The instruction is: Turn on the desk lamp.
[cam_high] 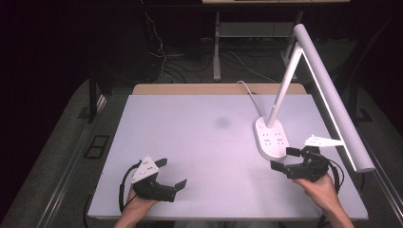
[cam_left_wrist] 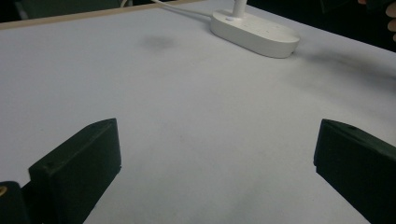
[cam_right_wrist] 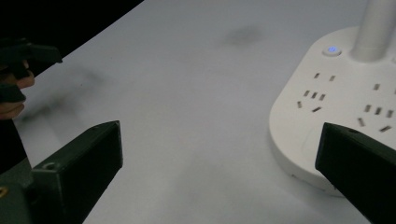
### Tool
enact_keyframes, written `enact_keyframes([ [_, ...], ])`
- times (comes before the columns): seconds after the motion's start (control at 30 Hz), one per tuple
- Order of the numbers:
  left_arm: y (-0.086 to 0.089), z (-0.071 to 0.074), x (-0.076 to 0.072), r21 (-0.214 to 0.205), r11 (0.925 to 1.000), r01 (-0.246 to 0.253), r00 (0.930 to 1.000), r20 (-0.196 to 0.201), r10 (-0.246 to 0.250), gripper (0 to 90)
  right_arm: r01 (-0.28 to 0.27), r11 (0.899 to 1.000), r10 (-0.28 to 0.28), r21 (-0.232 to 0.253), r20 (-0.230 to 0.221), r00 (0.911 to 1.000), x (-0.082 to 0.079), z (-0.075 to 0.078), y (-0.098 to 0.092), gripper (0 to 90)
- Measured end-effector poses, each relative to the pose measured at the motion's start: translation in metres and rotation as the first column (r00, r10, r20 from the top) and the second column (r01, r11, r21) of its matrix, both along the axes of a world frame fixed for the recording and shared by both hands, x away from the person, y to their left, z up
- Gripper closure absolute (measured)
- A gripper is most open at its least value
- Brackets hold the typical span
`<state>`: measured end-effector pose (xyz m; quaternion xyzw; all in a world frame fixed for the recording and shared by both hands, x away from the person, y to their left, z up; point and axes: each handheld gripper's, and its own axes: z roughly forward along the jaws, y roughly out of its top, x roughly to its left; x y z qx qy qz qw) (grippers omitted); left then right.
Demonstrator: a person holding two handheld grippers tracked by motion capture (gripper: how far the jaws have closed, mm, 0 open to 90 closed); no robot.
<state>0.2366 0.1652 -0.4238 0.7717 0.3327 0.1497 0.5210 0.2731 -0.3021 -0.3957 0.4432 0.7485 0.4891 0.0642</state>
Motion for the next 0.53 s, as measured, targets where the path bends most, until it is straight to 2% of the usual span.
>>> enact_keyframes([
  [0.17,0.000,0.000,0.000,0.002,1.0000,0.001,1.0000,0.000,-0.001,0.0,-0.040,0.999,0.040,-0.020,-0.009,0.9992,-0.010,-0.013,0.010,0.1],
  [0.3,0.001,0.000,0.000,-0.003,1.0000,0.000,1.0000,0.002,0.000,0.0,-0.062,0.997,0.063,-0.034,0.013,0.9980,-0.016,-0.018,0.013,0.1],
  [0.53,0.001,0.000,0.001,-0.015,0.9999,-0.004,1.0000,-0.006,0.003,0.0,-0.056,0.998,0.058,-0.037,0.033,0.9978,-0.021,-0.020,0.013,0.1],
])
